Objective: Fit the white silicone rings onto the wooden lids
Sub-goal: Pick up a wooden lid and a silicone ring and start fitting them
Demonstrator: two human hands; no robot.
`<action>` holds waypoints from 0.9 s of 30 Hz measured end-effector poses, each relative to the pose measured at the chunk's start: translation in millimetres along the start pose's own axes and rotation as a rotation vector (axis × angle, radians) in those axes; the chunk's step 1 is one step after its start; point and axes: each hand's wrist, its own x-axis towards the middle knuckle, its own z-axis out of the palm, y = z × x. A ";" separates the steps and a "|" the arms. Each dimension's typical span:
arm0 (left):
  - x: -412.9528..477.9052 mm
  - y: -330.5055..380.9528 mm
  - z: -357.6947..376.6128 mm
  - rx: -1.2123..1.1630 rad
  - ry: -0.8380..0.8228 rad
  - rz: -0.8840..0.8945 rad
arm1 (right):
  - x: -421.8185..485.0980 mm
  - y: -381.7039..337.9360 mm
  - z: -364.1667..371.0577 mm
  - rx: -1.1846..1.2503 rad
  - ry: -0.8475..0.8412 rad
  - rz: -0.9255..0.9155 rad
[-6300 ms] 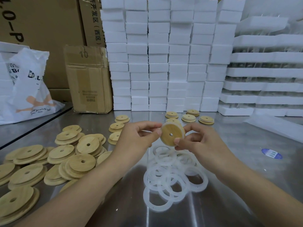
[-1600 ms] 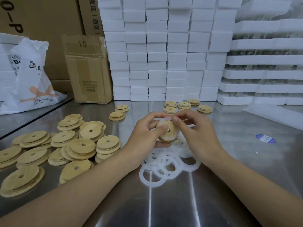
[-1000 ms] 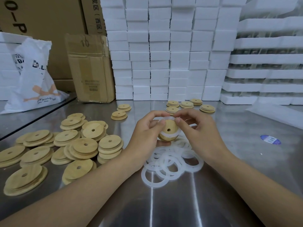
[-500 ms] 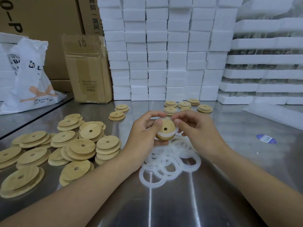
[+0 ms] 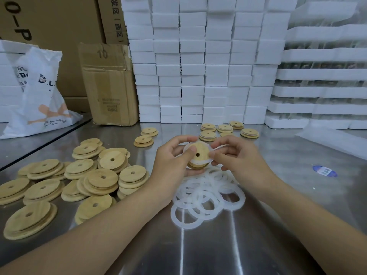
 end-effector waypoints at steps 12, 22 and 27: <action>0.0 0.6 1.6 -0.060 0.077 0.016 | 3.8 -4.7 -7.2 0.089 -0.120 0.121; 2.5 6.7 -1.2 0.001 -0.034 0.020 | -1.4 -3.4 -2.8 0.025 -0.112 0.146; 0.4 8.3 3.8 0.053 -0.082 0.043 | -3.5 -7.9 0.9 0.024 -0.062 0.102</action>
